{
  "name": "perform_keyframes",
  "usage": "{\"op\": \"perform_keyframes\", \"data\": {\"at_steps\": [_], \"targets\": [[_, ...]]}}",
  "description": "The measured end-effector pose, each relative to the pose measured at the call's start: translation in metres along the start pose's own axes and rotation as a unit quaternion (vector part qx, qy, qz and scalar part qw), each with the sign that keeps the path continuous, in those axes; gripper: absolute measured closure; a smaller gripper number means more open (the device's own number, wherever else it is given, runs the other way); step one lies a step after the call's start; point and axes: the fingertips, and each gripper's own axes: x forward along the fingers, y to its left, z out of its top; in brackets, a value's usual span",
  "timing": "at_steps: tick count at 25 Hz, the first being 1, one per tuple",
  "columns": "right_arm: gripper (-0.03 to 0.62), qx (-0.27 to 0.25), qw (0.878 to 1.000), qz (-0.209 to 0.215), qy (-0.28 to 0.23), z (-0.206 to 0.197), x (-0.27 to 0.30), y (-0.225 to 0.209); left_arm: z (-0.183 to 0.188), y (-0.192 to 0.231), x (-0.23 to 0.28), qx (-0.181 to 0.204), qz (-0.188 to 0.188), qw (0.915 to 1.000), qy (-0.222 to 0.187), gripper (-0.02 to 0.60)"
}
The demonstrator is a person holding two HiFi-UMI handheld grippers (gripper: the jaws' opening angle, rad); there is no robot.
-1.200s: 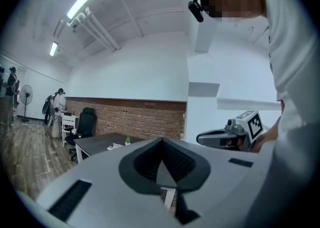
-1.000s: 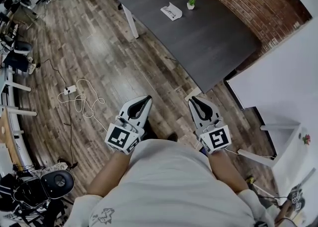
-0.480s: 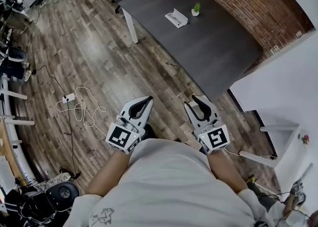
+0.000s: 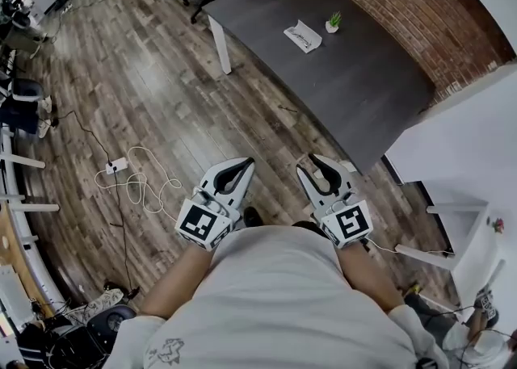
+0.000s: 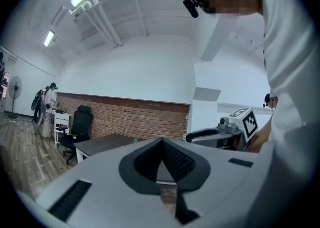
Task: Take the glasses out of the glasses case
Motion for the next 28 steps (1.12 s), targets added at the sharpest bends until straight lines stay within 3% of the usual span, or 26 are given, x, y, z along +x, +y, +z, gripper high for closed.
{"op": "perform_keyframes", "data": {"at_steps": [7,14,21,28], "targets": [[0.457,0.005,1.0,0.01,0.007,-0.001,0.032,0.002,-0.003,0.031,-0.002,-0.009,0.01,0.9999,0.006,0.571],[0.457,0.017,1.0,0.016,0.008,-0.011,0.061,-0.023,-0.006,0.057,0.02,-0.007,0.021,0.9996,0.018,0.571],[0.457,0.027,0.999,0.026,0.006,-0.017,0.102,-0.079,-0.006,0.096,0.066,-0.012,0.042,0.9988,0.024,0.571],[0.457,0.033,0.999,0.029,0.014,-0.025,0.139,-0.16,-0.002,0.125,0.151,-0.017,0.038,0.9985,0.034,0.571]]}}
